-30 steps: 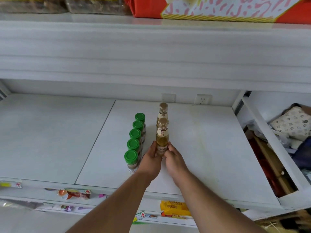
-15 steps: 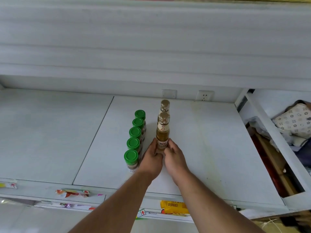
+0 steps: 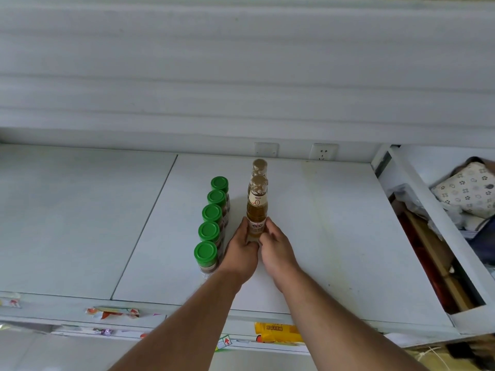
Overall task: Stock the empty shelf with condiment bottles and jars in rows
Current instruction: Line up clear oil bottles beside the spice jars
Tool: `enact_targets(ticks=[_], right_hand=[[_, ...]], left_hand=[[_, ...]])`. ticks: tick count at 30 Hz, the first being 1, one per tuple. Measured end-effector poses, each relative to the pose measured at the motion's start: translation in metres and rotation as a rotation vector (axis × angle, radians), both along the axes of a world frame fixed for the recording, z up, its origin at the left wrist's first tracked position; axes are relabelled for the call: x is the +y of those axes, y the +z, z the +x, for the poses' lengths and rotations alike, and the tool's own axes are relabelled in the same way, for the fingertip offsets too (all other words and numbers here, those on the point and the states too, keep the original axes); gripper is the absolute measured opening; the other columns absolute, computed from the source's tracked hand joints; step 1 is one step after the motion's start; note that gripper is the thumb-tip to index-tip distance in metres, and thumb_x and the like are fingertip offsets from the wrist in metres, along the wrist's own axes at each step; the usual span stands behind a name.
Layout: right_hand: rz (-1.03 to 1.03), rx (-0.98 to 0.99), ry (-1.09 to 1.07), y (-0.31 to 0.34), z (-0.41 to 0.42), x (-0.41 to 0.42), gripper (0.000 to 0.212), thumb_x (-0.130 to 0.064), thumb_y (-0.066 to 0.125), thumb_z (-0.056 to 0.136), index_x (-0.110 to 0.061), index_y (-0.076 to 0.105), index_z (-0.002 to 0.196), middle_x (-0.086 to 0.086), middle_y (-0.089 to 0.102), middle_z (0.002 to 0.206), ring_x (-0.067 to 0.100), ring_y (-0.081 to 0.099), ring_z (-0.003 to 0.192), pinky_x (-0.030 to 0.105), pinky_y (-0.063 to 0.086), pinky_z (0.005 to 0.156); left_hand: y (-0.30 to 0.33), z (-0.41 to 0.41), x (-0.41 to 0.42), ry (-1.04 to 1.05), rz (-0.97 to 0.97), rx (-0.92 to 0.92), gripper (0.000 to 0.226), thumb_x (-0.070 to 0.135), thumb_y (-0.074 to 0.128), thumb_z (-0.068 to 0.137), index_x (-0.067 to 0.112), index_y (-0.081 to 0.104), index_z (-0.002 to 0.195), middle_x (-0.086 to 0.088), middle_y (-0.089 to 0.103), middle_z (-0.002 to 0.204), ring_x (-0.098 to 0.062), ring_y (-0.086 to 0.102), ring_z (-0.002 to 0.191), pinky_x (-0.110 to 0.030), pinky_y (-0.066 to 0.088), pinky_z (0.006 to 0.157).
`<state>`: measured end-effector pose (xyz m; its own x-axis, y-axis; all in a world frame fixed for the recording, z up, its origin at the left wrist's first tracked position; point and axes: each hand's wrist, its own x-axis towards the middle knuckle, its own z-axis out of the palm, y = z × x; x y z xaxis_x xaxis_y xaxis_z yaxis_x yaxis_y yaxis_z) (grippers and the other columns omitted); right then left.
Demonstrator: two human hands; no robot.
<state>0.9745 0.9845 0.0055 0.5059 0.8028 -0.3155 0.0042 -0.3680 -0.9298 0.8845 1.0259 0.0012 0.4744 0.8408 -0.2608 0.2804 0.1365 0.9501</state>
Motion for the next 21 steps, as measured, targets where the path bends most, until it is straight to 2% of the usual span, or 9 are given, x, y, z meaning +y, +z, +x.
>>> enact_targets(ticks=[3, 7, 9, 10, 12, 15, 17, 19, 21], right_hand=[[-0.001, 0.001, 0.007, 0.001, 0.001, -0.001, 0.051, -0.022, 0.042, 0.099, -0.037, 0.05, 0.147, -0.007, 0.061, 0.142, 0.014, 0.058, 0.129, 0.037, 0.046, 0.112], [-0.026, 0.013, 0.027, 0.005, -0.002, -0.009, 0.052, -0.03, 0.043, 0.098, -0.038, 0.047, 0.149, -0.005, 0.057, 0.147, 0.019, 0.054, 0.134, 0.044, 0.045, 0.114], [-0.022, 0.004, 0.046, 0.006, -0.005, -0.018, 0.051, -0.027, 0.044, 0.101, -0.038, 0.045, 0.151, -0.006, 0.056, 0.149, 0.017, 0.053, 0.134, 0.038, 0.045, 0.112], [-0.018, -0.008, 0.057, 0.008, -0.006, -0.023, 0.051, -0.025, 0.044, 0.101, -0.036, 0.045, 0.151, -0.005, 0.056, 0.149, 0.016, 0.054, 0.132, 0.033, 0.046, 0.107], [-0.016, -0.041, 0.083, 0.009, -0.009, -0.035, 0.051, -0.022, 0.045, 0.103, -0.032, 0.045, 0.153, -0.004, 0.054, 0.151, 0.016, 0.055, 0.13, 0.025, 0.046, 0.098], [-0.021, -0.089, 0.121, 0.018, -0.017, -0.057, 0.051, -0.025, 0.045, 0.107, -0.022, 0.039, 0.157, -0.002, 0.043, 0.16, 0.019, 0.044, 0.144, 0.026, 0.037, 0.11], [-0.021, -0.118, 0.145, 0.023, -0.023, -0.07, 0.051, -0.028, 0.045, 0.107, -0.021, 0.039, 0.157, -0.001, 0.04, 0.162, 0.019, 0.04, 0.147, 0.03, 0.032, 0.117], [-0.01, -0.149, 0.178, 0.03, -0.035, -0.084, 0.049, -0.029, 0.046, 0.107, -0.022, 0.041, 0.155, -0.003, 0.044, 0.159, 0.018, 0.042, 0.145, 0.032, 0.034, 0.117], [0.006, -0.18, 0.225, 0.036, -0.051, -0.099, 0.044, -0.031, 0.047, 0.106, -0.024, 0.048, 0.149, -0.007, 0.054, 0.143, 0.015, 0.048, 0.137, 0.032, 0.037, 0.111]], left_hand=[[0.003, -0.001, -0.003, 0.003, -0.017, 0.007, 0.065, 0.0, 0.047, 0.098, 0.029, 0.035, 0.155, 0.01, 0.059, 0.14, 0.002, 0.054, 0.125, -0.001, 0.043, 0.09], [0.011, -0.006, -0.011, 0.013, -0.002, 0.003, 0.062, -0.002, 0.046, 0.096, 0.035, 0.043, 0.145, 0.022, 0.059, 0.132, 0.009, 0.053, 0.119, 0.005, 0.037, 0.083], [0.013, -0.009, -0.019, 0.037, -0.003, 0.035, 0.056, 0.001, 0.048, 0.096, 0.042, 0.043, 0.134, 0.031, 0.057, 0.123, 0.016, 0.051, 0.114, -0.003, 0.039, 0.093], [0.014, -0.012, -0.024, 0.047, -0.004, 0.051, 0.053, 0.005, 0.049, 0.096, 0.04, 0.044, 0.135, 0.03, 0.057, 0.128, 0.014, 0.05, 0.119, -0.013, 0.04, 0.103], [0.021, -0.02, -0.041, 0.064, -0.021, 0.044, 0.061, 0.011, 0.051, 0.096, 0.032, 0.038, 0.152, 0.019, 0.049, 0.147, 0.0, 0.042, 0.138, -0.031, 0.035, 0.117], [0.034, -0.036, -0.069, 0.095, -0.029, 0.046, 0.061, 0.011, 0.051, 0.101, 0.023, 0.031, 0.157, 0.018, 0.04, 0.142, -0.002, 0.034, 0.14, -0.022, 0.03, 0.11], [0.037, -0.048, -0.084, 0.116, -0.016, 0.055, 0.061, 0.012, 0.052, 0.101, 0.021, 0.03, 0.157, 0.014, 0.04, 0.149, -0.005, 0.036, 0.142, -0.02, 0.031, 0.109], [0.04, -0.068, -0.099, 0.141, 0.008, 0.055, 0.059, 0.014, 0.053, 0.1, 0.02, 0.035, 0.156, 0.007, 0.045, 0.154, -0.007, 0.042, 0.141, -0.023, 0.034, 0.113], [0.046, -0.093, -0.112, 0.166, 0.033, 0.059, 0.055, 0.015, 0.054, 0.1, 0.02, 0.041, 0.153, 0.005, 0.052, 0.149, -0.006, 0.049, 0.135, -0.023, 0.037, 0.11]])
